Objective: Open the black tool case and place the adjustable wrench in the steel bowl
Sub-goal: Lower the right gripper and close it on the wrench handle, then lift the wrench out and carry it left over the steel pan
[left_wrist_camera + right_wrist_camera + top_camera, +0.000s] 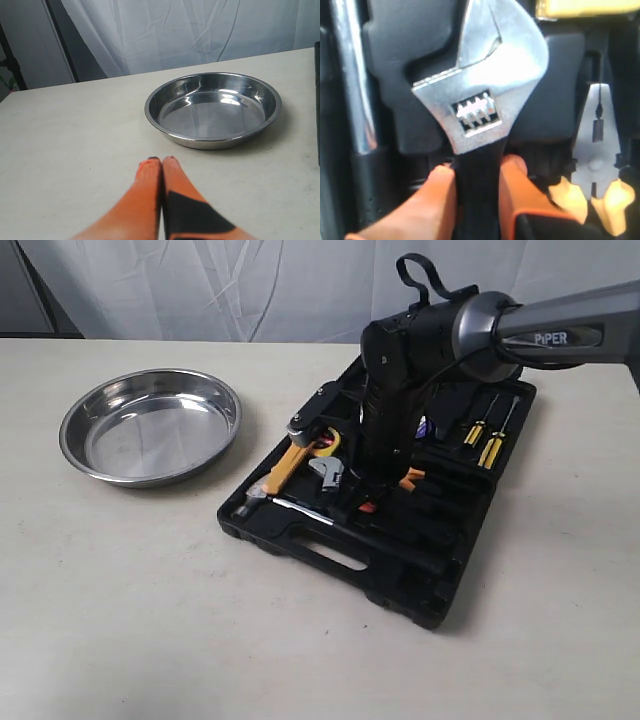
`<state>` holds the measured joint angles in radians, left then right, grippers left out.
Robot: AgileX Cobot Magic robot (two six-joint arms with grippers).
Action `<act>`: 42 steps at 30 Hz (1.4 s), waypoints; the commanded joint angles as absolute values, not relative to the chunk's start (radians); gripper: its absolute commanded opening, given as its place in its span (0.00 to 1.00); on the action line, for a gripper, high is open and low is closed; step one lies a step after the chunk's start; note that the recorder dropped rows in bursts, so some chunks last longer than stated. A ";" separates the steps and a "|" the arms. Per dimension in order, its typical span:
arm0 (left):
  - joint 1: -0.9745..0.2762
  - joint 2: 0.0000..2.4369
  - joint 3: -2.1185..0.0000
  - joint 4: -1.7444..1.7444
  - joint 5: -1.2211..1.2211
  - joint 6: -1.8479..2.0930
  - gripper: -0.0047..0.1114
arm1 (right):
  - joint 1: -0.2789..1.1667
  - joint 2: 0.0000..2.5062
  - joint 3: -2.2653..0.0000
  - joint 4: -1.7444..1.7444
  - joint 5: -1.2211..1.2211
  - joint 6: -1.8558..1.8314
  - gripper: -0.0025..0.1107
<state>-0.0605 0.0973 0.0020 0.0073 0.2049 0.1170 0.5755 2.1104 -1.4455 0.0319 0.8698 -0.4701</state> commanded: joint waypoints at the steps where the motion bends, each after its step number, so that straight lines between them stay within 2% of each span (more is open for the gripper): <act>1: -0.062 0.093 0.000 0.005 0.195 0.113 0.04 | 0.570 2.036 -1.452 0.028 0.899 -0.460 0.02; 10: -0.062 0.093 0.000 0.005 0.195 0.113 0.04 | 0.570 1.997 -1.452 0.026 0.907 -0.460 0.02; 18: -0.062 0.093 0.000 0.005 0.195 0.113 0.04 | 0.597 1.997 -1.523 0.035 0.805 -0.460 0.02; 24: -0.062 0.093 0.000 0.005 0.195 0.113 0.04 | 0.653 2.044 -1.701 0.056 0.687 -0.460 0.02; 35: -0.062 0.093 0.000 0.005 0.195 0.113 0.04 | 0.737 2.357 -2.161 0.265 0.661 -0.581 0.02; 42: -0.062 0.093 0.000 0.005 0.195 0.113 0.04 | 0.763 2.455 -2.229 0.399 0.454 -0.622 0.02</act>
